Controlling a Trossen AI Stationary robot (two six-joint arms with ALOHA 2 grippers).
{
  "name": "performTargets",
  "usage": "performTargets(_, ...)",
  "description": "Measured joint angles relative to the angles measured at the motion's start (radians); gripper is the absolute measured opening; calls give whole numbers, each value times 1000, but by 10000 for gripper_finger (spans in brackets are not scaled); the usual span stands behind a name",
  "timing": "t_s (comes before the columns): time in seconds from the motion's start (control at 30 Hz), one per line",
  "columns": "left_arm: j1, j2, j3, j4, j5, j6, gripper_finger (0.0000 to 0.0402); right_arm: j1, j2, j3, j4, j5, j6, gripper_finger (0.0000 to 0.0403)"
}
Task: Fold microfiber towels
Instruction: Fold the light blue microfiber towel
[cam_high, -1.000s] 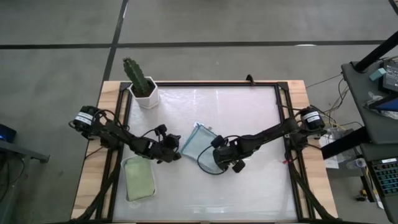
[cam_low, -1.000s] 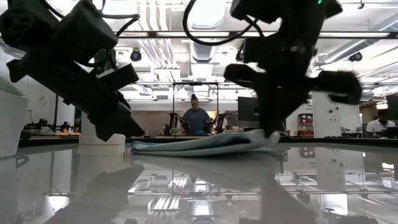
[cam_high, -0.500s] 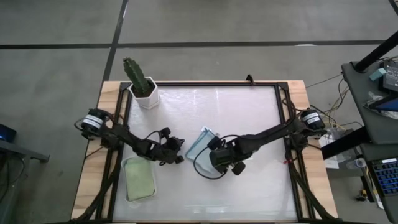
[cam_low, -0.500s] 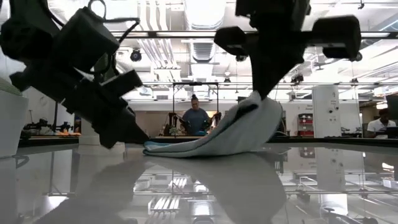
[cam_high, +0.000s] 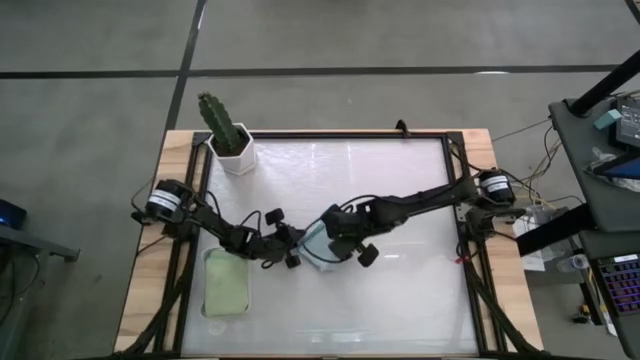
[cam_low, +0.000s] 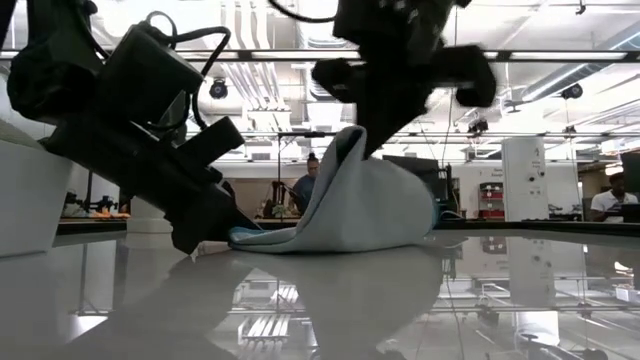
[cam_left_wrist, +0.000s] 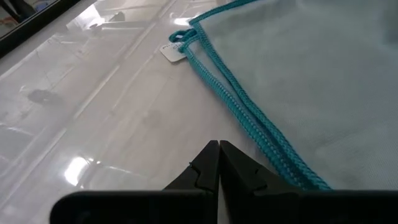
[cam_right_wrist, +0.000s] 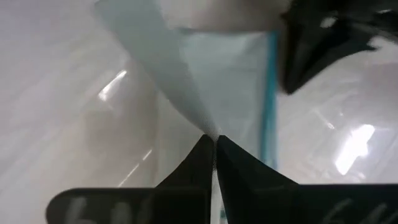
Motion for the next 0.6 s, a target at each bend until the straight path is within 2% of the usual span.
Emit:
performTargets(0.23,0,-22,-3,-10,2,15,0,-54,71,0,108,12,-15,9)
performTargets(0.43,0,-91,-10,-18,2,40,0,-91,120,0,198,38,-21,9)
performTargets(0.6,0,-125,-12,-31,-1,57,0,-113,133,6,217,41,-20,9)
